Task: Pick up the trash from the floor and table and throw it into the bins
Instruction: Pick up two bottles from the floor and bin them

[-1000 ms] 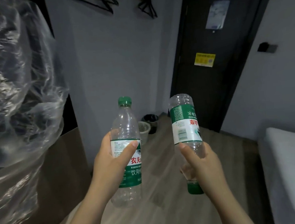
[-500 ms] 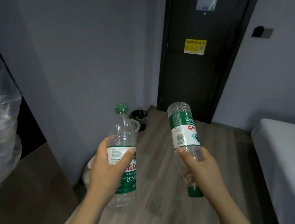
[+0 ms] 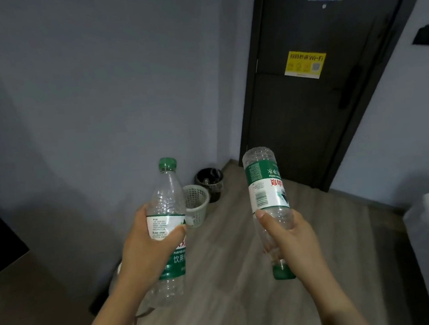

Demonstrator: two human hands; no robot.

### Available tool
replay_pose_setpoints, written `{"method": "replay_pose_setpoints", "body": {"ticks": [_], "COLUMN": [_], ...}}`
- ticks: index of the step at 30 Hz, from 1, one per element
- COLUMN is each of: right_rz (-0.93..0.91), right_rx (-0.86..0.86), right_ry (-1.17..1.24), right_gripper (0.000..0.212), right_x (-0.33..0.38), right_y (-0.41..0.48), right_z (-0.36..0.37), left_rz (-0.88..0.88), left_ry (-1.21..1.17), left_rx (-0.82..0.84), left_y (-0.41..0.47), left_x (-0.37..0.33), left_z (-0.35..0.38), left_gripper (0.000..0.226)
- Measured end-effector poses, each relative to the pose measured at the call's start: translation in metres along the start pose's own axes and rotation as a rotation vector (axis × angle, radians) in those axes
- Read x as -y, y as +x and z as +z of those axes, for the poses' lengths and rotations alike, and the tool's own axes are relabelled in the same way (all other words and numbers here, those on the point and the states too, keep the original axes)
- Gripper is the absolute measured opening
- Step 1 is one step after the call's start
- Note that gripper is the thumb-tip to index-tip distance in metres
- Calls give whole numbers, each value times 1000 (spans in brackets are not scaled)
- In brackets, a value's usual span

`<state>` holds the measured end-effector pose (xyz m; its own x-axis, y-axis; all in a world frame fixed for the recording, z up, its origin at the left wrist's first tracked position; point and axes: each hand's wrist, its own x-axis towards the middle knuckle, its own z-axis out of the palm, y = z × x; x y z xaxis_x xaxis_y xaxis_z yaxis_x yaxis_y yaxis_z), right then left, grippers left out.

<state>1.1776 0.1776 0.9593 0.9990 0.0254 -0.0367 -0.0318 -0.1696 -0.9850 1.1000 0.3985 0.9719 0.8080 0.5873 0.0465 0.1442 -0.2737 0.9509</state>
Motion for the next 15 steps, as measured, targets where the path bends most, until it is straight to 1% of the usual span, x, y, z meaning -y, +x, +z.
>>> {"method": "replay_pose_setpoints", "body": {"ticks": [3, 7, 10, 13, 15], "right_rz": [16, 12, 36, 45, 48], "right_rx": [8, -2, -19, -26, -9], "right_ry": [-15, -34, -49, -64, -101], "right_gripper": [46, 42, 34, 35, 26], "right_x": [-4, 2, 8, 14, 19], "right_y": [38, 93, 135, 171, 188], "right_z": [16, 44, 69, 93, 109], "left_rz": [0, 22, 22, 16, 14], "left_ry": [-5, -20, -41, -21, -24], "left_rx": [7, 38, 53, 85, 101], "left_y": [44, 113, 174, 229, 259], "left_x": [6, 9, 13, 17, 21], "left_z": [9, 15, 16, 18, 19], "left_gripper": [48, 43, 46, 46, 43]}}
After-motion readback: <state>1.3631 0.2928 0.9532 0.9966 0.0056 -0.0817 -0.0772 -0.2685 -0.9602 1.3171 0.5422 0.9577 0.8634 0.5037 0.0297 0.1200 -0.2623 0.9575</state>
